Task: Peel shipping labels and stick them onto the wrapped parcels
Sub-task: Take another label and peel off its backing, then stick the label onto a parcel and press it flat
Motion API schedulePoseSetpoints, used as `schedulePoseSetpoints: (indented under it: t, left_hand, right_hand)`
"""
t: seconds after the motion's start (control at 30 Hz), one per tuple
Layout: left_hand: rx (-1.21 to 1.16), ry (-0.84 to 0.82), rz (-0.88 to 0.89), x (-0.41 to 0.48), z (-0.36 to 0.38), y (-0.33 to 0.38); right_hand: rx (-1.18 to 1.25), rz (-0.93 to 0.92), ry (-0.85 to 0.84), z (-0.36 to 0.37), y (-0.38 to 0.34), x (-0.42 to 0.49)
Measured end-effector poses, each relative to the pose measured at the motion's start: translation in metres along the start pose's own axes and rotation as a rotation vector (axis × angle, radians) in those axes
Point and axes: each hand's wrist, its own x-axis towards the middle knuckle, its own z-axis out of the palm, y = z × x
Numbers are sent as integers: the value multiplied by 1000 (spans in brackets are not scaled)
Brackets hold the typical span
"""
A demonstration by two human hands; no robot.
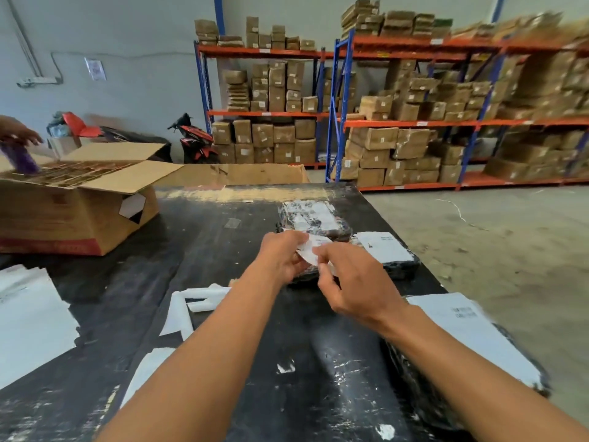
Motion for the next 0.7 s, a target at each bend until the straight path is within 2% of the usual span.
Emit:
schedulePoseSetpoints:
  t: [0.1,0.33,0.37,0.43,0.5,0.53,0.63,0.7]
  left_hand:
    - [35,32,52,1,19,-1]
    - [89,0,112,15,59,-10]
    - [109,-29,130,18,64,-12]
    - [134,-118,166,22,74,-15]
    - [145,-190,185,25,85,-18]
    - [145,-211,190,27,91,-19]
    - [174,-259,205,35,115,-19]
    - [205,-263,214,47,134,-20]
  right_hand:
    - [-31,-54,-25,-6,5,-9]
    - [-128,104,38,-30,31,-25]
    - [-140,211,74,-35,35,-23]
    - [-81,556,127,-45,50,-14]
    - [102,934,99,-53,81,-7]
    - [230,1063,74,-58,98,-4]
    - [591,1219,55,-71,138,-1]
    - [653,1225,43,-76,158,-2]
